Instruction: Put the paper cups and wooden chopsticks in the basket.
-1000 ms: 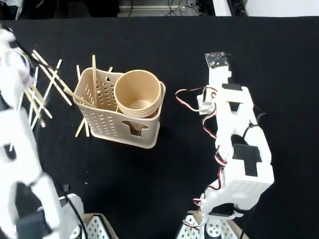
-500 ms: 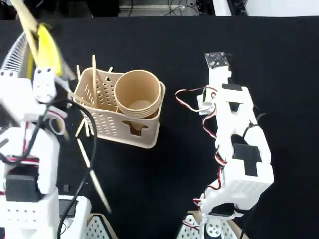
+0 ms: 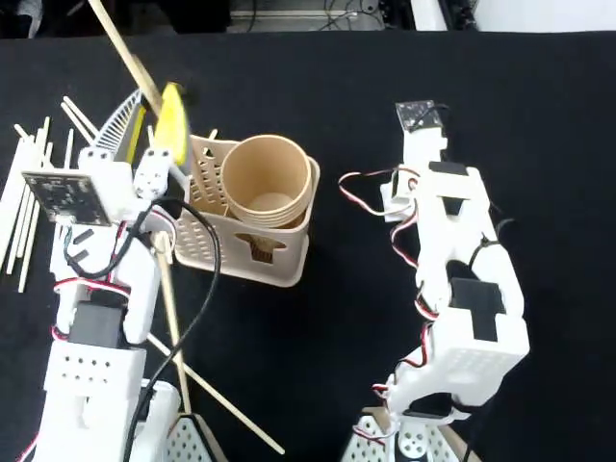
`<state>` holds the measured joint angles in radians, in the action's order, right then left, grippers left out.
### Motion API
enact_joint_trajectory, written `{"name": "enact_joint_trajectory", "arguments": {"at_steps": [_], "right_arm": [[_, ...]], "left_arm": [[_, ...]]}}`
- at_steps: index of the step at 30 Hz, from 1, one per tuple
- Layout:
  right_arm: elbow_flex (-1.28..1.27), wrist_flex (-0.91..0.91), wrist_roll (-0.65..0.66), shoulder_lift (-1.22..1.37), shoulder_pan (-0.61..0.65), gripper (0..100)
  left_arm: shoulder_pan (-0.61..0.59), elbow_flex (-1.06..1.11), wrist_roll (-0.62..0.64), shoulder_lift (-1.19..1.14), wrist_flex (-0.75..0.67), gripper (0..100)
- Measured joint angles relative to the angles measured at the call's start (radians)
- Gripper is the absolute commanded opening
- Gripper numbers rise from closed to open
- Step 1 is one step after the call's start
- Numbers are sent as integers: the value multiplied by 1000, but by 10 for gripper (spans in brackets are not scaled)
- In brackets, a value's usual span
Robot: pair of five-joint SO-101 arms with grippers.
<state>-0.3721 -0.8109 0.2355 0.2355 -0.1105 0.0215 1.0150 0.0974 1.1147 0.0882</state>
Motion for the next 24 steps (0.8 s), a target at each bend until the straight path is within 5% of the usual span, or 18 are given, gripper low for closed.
{"name": "enact_joint_trajectory", "arguments": {"at_steps": [6,13,18,24], "right_arm": [[0,0,0,0,0,12],[0,0,0,0,0,12],[0,0,0,0,0,12],[0,0,0,0,0,12]], "left_arm": [[-57,-61,153,5,216,241],[-160,-292,180,6,571,242],[-368,-463,178,-11,850,243],[-601,-523,31,-210,922,243]]}}
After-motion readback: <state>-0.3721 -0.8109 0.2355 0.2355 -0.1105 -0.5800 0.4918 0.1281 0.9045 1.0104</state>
